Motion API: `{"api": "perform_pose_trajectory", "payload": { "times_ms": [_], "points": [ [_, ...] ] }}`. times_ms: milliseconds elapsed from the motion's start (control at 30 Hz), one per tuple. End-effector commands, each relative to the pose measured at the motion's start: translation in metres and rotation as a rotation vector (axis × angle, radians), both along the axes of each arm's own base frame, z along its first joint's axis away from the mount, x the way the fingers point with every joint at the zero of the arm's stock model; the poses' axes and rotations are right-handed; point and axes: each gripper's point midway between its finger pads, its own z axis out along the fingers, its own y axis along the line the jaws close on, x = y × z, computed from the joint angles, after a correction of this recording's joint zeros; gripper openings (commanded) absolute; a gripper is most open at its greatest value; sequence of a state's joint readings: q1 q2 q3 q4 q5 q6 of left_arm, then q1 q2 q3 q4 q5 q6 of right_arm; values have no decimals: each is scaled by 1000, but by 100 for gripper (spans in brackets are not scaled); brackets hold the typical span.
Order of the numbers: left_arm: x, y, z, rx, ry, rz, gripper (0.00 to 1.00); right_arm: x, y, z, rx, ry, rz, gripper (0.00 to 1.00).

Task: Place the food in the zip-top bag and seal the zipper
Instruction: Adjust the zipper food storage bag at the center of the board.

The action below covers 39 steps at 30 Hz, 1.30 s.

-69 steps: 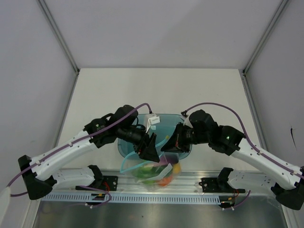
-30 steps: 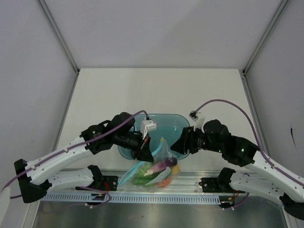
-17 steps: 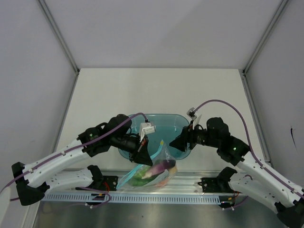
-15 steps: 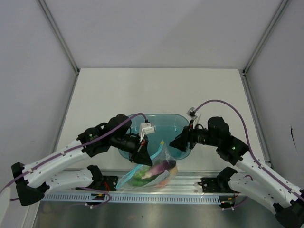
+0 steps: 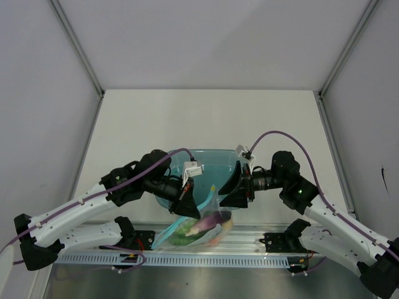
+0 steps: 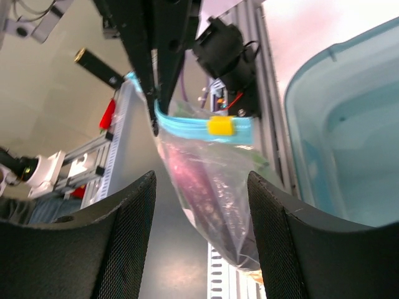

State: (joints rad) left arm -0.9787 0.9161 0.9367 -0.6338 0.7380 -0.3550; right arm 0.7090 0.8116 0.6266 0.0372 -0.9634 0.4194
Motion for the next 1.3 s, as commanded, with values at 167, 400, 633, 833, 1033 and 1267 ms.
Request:
{"api": "perform_pose_trajectory", "payload": {
  "times_ms": [167, 400, 633, 833, 1033, 1267],
  "points": [
    [-3, -4, 27, -106, -43, -51, 0, -1, 6, 7, 32, -63, 37, 62],
    [-8, -2, 34, -122, -38, -65, 1, 21, -2, 11, 6, -96, -63, 62],
    [-11, -3, 39, -146, -24, -85, 1, 6, 1, 11, 25, -53, 67, 61],
    [-11, -8, 46, -169, -17, -97, 1, -7, 9, 17, 45, -45, 147, 60],
    [-10, -11, 49, -173, -17, -102, 1, -24, 19, 29, 85, -48, 226, 59],
    [-8, -12, 48, -173, -22, -97, 1, -30, 23, 39, 116, -27, 246, 23]
  ]
}}
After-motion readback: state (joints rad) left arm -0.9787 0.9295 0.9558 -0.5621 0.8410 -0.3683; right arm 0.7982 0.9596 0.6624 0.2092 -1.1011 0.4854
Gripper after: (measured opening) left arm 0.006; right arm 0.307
